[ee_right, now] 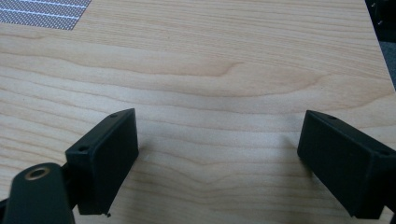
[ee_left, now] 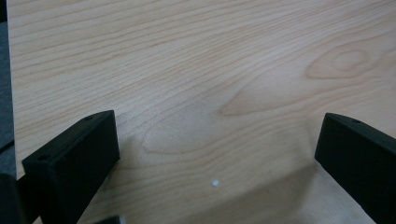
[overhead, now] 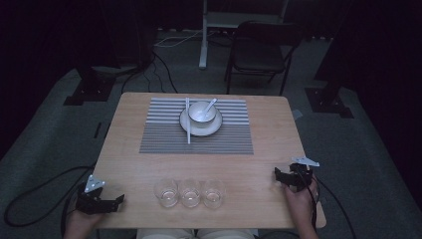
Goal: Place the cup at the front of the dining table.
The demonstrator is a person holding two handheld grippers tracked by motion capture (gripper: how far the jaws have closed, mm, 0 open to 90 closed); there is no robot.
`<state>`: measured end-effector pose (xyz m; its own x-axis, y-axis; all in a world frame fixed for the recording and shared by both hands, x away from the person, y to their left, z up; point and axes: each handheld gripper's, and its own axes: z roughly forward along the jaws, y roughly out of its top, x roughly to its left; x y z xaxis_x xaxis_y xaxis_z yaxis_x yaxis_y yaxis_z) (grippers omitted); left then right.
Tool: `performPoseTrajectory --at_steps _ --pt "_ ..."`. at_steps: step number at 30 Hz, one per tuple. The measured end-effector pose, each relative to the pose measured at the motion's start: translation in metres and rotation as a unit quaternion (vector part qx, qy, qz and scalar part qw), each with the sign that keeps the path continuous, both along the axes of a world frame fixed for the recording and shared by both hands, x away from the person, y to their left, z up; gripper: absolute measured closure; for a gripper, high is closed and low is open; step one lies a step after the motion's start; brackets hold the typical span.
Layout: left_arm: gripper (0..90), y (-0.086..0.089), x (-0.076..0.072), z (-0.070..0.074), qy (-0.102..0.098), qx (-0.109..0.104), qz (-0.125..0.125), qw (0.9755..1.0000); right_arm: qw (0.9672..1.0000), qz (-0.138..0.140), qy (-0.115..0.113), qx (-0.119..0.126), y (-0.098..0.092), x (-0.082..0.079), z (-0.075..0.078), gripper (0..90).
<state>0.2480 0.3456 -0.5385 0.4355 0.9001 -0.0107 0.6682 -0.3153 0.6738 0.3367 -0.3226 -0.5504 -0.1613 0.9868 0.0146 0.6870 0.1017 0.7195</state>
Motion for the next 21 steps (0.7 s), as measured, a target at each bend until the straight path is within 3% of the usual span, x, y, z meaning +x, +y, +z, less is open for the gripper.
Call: performPoseTrajectory --at_steps 1,4,5,11,21 --pt "0.0 0.003 -0.002 0.002 -0.002 -0.001 -0.007 1.0 1.0 0.0 0.0 0.0 0.0 0.0 0.0 11.7" --pt "0.0 0.016 -0.01 0.008 -0.008 -0.041 -0.027 0.9988 1.0 0.0 0.0 0.0 0.0 0.0 0.0 11.7" --pt "0.0 0.018 -0.013 0.008 -0.009 -0.045 -0.031 0.9985 1.0 0.0 0.0 0.0 0.0 0.0 0.0 11.7" --pt "0.0 0.026 -0.027 0.001 -0.004 -0.051 -0.057 0.9971 1.0 -0.003 0.0 0.0 0.0 0.001 0.0 11.7" --pt "0.0 0.02 -0.024 0.002 0.005 -0.041 -0.064 0.9971 1.0 -0.005 -0.001 0.0 0.0 0.0 0.0 11.8"
